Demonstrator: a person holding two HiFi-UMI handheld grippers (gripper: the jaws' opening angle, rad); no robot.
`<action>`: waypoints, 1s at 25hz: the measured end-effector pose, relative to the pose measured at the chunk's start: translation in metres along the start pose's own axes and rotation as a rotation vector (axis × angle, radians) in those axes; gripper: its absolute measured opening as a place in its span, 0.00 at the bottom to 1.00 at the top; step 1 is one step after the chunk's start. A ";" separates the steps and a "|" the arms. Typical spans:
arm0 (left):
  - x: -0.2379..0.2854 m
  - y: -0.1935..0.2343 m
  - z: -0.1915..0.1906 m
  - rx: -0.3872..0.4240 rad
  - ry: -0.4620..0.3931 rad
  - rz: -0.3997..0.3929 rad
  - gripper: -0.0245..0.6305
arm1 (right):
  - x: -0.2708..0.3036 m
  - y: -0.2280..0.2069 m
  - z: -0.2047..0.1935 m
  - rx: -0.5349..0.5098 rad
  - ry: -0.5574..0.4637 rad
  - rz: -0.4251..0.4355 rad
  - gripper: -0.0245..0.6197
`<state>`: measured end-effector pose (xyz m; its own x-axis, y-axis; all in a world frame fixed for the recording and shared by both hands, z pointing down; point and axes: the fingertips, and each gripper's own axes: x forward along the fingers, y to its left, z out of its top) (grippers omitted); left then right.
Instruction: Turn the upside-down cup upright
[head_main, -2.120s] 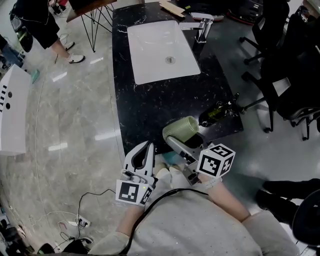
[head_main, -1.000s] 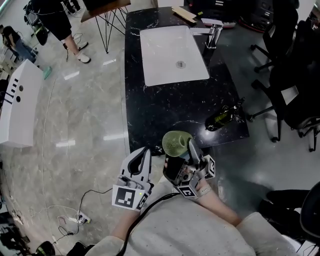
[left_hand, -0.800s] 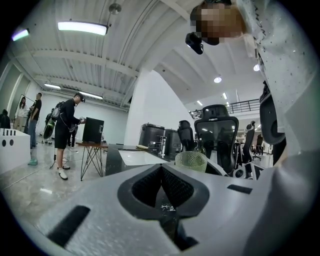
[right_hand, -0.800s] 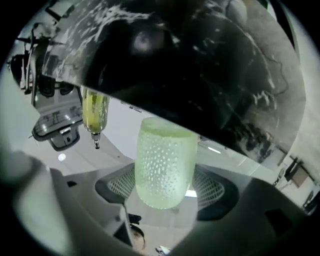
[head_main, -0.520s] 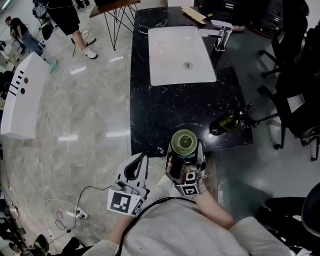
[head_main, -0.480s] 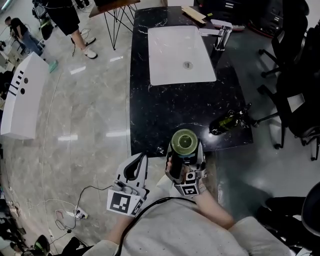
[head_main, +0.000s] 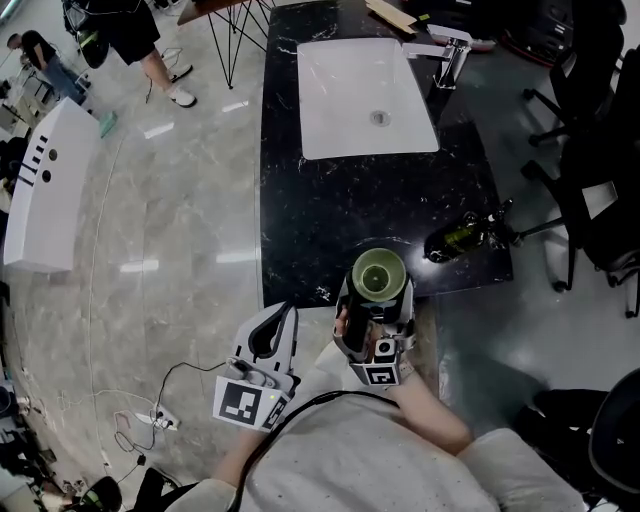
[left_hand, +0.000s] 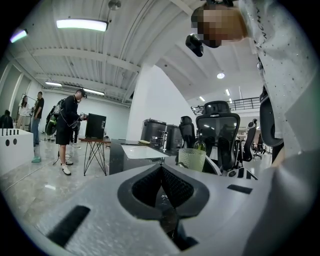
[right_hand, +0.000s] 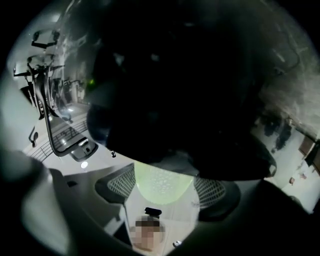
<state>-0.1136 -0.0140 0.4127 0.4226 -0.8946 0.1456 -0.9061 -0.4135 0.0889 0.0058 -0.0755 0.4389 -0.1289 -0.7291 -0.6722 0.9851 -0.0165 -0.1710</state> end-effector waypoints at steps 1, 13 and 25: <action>0.000 0.000 -0.001 -0.003 0.001 0.000 0.05 | 0.000 0.000 0.000 -0.004 0.003 -0.002 0.56; -0.003 -0.005 -0.003 -0.019 0.003 -0.022 0.05 | -0.002 0.004 -0.009 -0.063 0.073 -0.017 0.69; -0.007 -0.012 -0.006 -0.060 -0.011 -0.044 0.05 | -0.016 -0.015 -0.049 -0.232 0.261 -0.203 0.70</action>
<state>-0.1056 -0.0019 0.4163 0.4618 -0.8776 0.1290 -0.8836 -0.4423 0.1538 -0.0129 -0.0300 0.4166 -0.3720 -0.5286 -0.7630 0.8887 0.0347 -0.4573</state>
